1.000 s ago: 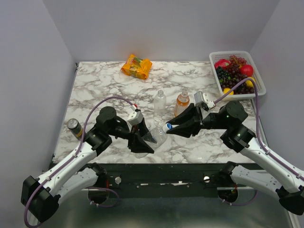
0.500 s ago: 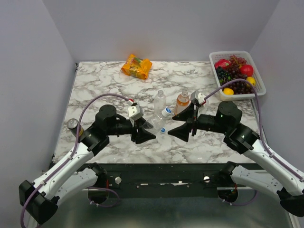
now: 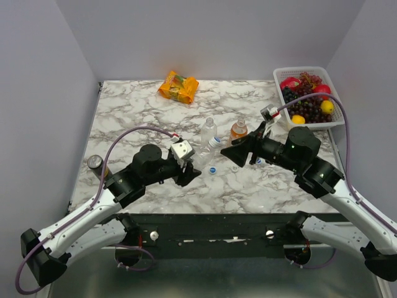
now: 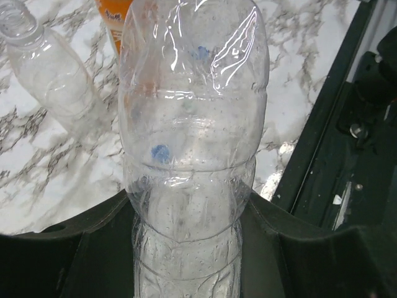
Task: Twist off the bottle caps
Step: Unscrew the bottle cap from the plastic bottle.
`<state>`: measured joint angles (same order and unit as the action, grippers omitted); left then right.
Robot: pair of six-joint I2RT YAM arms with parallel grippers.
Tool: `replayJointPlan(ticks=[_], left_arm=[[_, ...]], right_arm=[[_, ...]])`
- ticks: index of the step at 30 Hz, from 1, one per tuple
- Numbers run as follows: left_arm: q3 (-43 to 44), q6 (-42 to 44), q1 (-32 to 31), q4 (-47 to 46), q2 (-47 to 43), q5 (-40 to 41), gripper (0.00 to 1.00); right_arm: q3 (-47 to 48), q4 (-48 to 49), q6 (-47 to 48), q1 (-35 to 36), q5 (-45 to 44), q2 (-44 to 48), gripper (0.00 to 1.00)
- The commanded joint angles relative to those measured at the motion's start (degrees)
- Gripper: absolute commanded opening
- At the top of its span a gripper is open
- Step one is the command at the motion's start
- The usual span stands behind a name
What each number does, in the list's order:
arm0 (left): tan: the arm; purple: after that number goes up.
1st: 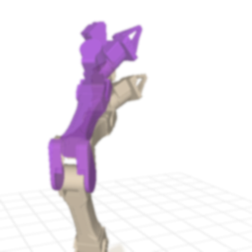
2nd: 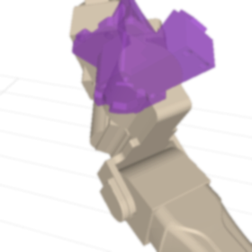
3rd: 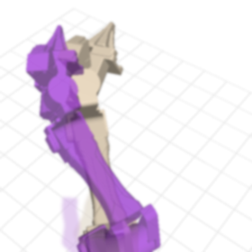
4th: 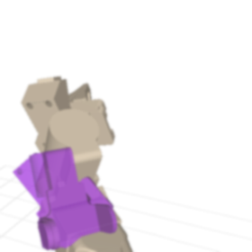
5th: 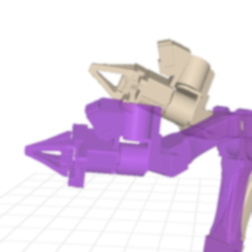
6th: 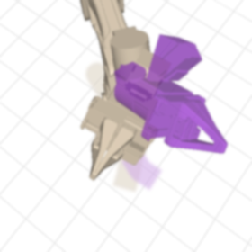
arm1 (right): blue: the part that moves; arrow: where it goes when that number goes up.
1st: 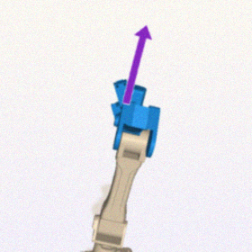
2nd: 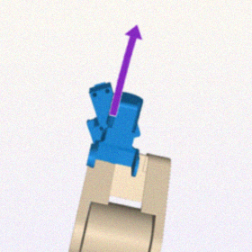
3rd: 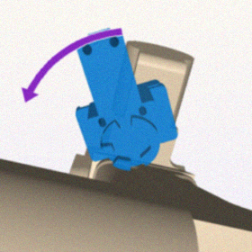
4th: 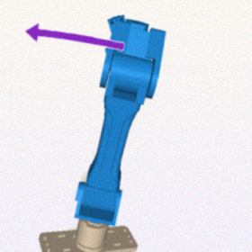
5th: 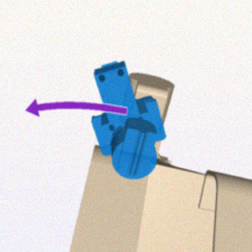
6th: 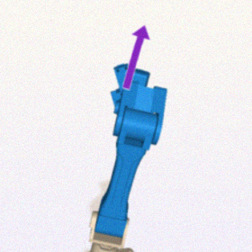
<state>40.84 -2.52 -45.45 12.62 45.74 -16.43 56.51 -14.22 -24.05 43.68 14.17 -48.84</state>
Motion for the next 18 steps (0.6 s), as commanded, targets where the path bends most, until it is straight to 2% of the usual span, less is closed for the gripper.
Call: replayJointPlan(ticks=[1, 5, 11, 18], left_arm=[[2.2, 1.5, -2.0, 2.0, 0.1, 12.4, 0.32], [2.3, 1.5, -3.4, 2.5, 0.7, 14.0, 0.32], [2.5, 1.8, -4.6, 3.0, 0.5, 15.0, 0.32], [2.5, 2.2, -5.9, 3.5, 0.2, 16.0, 0.32]], right_arm=[[-0.2, 5.2, -9.3, 0.4, -4.9, -4.3, 0.75], [-1.1, 10.6, -12.9, 0.4, -4.7, -7.2, 0.72], [-1.3, 12.5, -14.4, 0.4, -6.6, -9.0, 0.70], [0.3, 13.0, -15.1, 0.4, -4.8, -12.9, 0.69]])
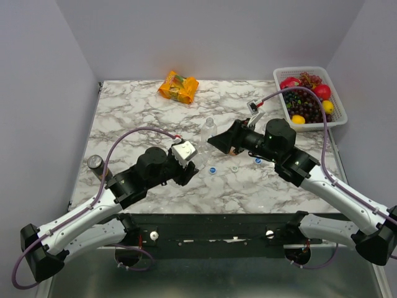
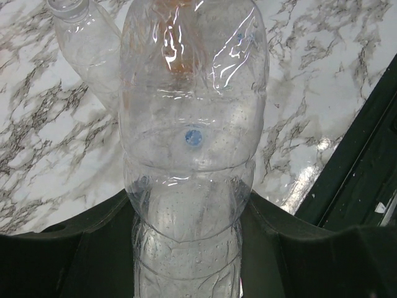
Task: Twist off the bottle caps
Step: Unscrew the bottle cap from the plastic bottle.
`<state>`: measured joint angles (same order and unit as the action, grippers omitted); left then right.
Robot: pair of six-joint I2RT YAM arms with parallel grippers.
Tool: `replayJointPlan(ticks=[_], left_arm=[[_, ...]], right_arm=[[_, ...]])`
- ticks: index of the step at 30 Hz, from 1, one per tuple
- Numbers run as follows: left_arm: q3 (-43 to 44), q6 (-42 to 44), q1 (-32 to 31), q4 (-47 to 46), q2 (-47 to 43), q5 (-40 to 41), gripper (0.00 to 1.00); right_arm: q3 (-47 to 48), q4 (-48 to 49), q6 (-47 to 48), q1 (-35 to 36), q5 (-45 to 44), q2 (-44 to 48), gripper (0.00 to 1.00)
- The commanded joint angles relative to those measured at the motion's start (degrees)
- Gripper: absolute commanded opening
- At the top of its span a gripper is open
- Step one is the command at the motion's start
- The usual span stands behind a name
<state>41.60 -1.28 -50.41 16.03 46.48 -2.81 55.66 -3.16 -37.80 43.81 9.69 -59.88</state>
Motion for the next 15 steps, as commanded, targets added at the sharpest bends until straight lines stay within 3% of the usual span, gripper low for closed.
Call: replayJointPlan(ticks=[1, 6, 9, 12, 13, 15], left_arm=[[1.8, 0.9, -1.1, 0.2, -0.4, 2.4, 0.32], [1.8, 0.9, -1.7, 0.7, -0.4, 2.4, 0.32], [1.9, 0.9, -2.1, 0.9, -0.2, 3.9, 0.32], [2.0, 0.9, -2.3, 1.1, 0.0, 4.0, 0.32], [2.1, 1.0, -2.4, 1.3, 0.1, 4.2, 0.32], [2.1, 1.0, -2.4, 1.2, -0.1, 4.0, 0.32]], right_arm=[[1.1, 2.1, -1.5, 0.3, 0.3, -2.6, 0.68], [0.6, 4.3, -1.7, 0.3, 0.9, -2.9, 0.63], [0.4, 4.6, -1.5, 0.3, 0.3, -2.8, 0.53], [0.3, 4.6, -1.4, 0.4, 0.6, -3.1, 0.40], [0.2, 4.8, -1.4, 0.3, 1.1, -3.1, 0.30], [0.1, 5.4, -1.4, 0.3, 1.9, -3.4, 0.23]])
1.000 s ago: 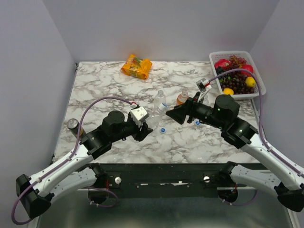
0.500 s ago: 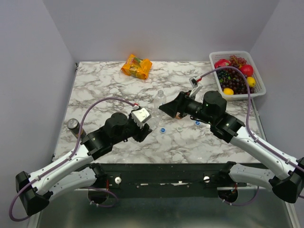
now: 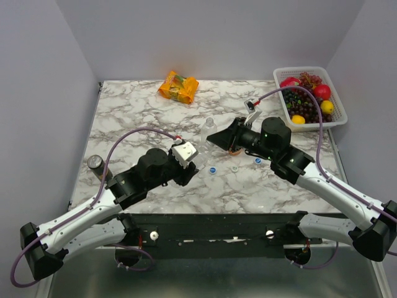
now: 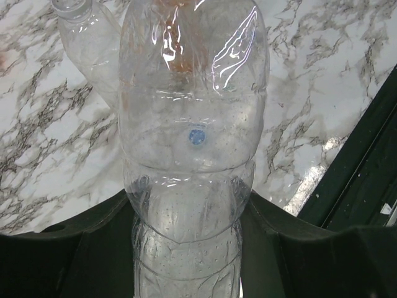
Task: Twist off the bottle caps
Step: Unscrew the bottle cap from the plastic bottle.
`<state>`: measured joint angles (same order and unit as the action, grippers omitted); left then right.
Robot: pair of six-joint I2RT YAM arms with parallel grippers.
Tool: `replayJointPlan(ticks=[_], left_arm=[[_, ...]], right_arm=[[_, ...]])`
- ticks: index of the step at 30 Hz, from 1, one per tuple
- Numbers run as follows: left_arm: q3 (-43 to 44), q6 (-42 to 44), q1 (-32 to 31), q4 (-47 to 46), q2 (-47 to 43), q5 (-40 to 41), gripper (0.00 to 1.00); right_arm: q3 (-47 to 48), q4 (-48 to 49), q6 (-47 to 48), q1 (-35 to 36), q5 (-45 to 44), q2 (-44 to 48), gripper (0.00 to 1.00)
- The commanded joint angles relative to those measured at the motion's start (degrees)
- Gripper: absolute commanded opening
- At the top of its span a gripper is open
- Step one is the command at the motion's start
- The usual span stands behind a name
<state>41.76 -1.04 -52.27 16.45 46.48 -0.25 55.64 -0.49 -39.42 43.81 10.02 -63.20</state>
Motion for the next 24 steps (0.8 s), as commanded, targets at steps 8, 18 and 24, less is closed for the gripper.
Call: replayJointPlan(ticks=[8, 18, 24], left_arm=[[1.3, 2.4, 0.6, -1.4, -3.0, -11.4, 0.31], [0.4, -0.4, 6.6, -6.9, -2.7, -38.8, 0.31], [-0.5, -4.6, 9.5, -12.2, -2.1, -53.3, 0.31]], right_arm=[[-1.8, 6.4, 2.3, 0.2, 7.6, 0.3, 0.01], [-3.4, 8.3, 10.8, -0.7, 21.5, 2.4, 0.01], [-5.4, 10.2, 14.0, -1.2, 30.1, 3.2, 0.01]])
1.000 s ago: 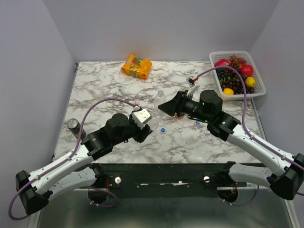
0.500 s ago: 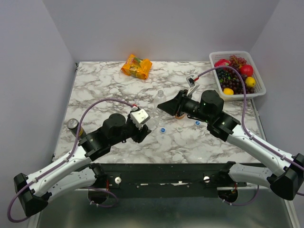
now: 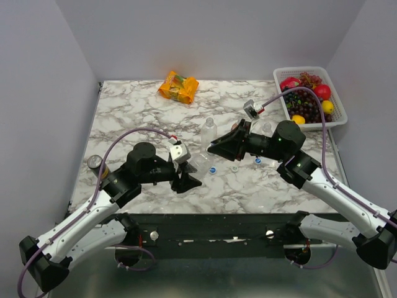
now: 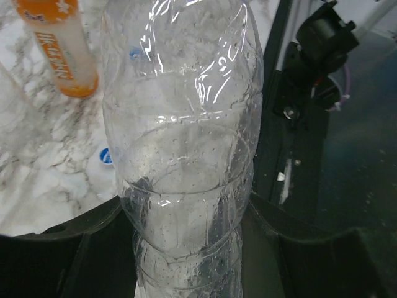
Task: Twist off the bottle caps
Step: Unscrew the bottle cap from the plastic bottle.
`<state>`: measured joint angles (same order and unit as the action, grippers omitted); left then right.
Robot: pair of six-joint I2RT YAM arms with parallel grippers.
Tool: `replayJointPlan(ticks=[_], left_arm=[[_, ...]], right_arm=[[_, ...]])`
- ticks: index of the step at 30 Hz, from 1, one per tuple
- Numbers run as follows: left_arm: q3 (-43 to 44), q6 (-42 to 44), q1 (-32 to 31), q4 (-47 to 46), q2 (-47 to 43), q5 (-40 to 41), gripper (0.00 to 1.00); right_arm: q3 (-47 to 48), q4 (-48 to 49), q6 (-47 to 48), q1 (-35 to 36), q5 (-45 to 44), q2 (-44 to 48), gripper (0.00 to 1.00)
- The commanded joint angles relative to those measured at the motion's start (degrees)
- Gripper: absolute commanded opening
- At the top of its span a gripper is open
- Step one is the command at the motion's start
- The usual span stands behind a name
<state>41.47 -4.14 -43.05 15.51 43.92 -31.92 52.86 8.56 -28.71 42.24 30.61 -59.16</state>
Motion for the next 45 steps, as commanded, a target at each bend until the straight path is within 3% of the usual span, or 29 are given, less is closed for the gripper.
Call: replayJointPlan(ticks=[1, 6, 16, 20, 22, 31, 34, 39, 45], left_arm=[[-0.3, -2.2, 0.6, -12.2, 0.6, -23.1, 0.31], [-1.5, -7.8, 1.9, -19.4, 2.7, -32.7, 0.31], [-1.9, -11.4, 1.9, -23.0, 5.0, -36.9, 0.31], [-1.0, -7.5, 2.0, -18.1, 5.0, -32.0, 0.31], [-0.3, -4.8, 2.0, -14.1, 5.1, -29.4, 0.31], [1.2, 0.3, 2.1, -6.4, 4.9, -13.6, 0.29], [1.1, 0.7, 2.0, -5.8, 3.7, -8.3, 0.29], [1.1, 1.4, 1.9, -4.1, 2.0, 2.4, 0.29], [1.6, 1.6, 1.4, -1.5, 3.0, 14.1, 0.28]], right_arm=[[-3.0, 1.2, 3.8, 0.3, 11.6, -0.5, 0.01], [-5.0, 2.3, 7.6, 0.1, 17.1, 0.4, 0.01], [-6.4, 2.3, 11.0, -0.4, 21.9, -0.3, 0.01], [-7.2, 2.2, 10.6, -0.9, 19.1, 0.6, 0.02], [-7.2, 1.6, 10.4, -1.1, 17.5, 1.7, 0.08], [-6.6, -4.8, 11.7, -1.3, 7.0, 7.4, 0.69], [-6.7, -6.6, 12.3, -1.3, 4.3, 10.0, 0.79], [-7.2, -8.4, 9.5, -1.3, -2.5, 12.7, 0.82], [-4.4, -11.2, -0.4, -1.2, -10.7, 10.9, 0.77]])
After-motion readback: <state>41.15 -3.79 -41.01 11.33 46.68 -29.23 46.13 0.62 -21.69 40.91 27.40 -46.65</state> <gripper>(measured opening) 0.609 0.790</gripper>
